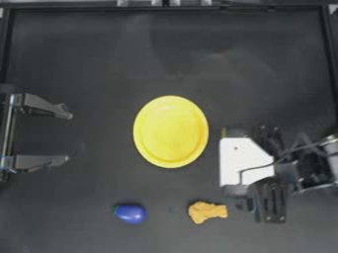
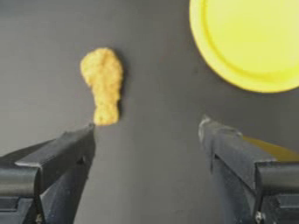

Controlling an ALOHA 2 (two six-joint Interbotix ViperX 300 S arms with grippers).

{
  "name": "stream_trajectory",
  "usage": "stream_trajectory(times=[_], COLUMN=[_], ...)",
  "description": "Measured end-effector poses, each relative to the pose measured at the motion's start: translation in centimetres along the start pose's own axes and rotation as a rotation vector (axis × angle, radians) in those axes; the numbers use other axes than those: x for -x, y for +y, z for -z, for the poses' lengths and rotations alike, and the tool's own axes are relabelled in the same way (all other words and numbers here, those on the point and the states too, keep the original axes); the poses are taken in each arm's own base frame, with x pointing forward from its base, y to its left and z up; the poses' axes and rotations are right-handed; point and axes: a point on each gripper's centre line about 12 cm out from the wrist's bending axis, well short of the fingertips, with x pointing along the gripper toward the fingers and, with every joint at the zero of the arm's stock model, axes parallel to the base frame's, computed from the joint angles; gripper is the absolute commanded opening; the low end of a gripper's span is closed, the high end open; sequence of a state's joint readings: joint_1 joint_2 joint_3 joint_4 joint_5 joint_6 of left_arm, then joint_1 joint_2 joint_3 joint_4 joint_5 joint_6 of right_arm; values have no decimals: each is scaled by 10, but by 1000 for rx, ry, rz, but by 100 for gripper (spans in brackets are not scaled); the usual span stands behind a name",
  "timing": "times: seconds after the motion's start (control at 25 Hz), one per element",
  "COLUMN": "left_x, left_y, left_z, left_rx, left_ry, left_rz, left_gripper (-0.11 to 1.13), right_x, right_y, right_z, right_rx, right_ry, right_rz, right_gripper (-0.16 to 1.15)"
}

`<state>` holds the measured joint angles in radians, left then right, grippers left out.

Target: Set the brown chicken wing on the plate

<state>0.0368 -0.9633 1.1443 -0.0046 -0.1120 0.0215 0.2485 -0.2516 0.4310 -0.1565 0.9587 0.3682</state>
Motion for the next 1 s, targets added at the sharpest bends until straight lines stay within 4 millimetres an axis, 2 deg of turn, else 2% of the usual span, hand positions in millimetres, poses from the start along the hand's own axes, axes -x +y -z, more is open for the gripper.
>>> stream_trajectory(times=[0.28, 0.64, 1.0], left_x=[0, 1, 1], left_y=[0, 0, 0], left_z=[1, 0, 0], left_rx=[0, 0, 0], left_ry=[9, 6, 3], left_rz=[0, 0, 0], left_gripper=[103, 103, 103], right_x=[-32, -73, -112], right_y=[14, 33, 40], right_z=[-9, -7, -3], right_rx=[8, -15, -3], right_ry=[83, 115, 140], right_rz=[18, 17, 17], right_gripper=[99, 99, 99])
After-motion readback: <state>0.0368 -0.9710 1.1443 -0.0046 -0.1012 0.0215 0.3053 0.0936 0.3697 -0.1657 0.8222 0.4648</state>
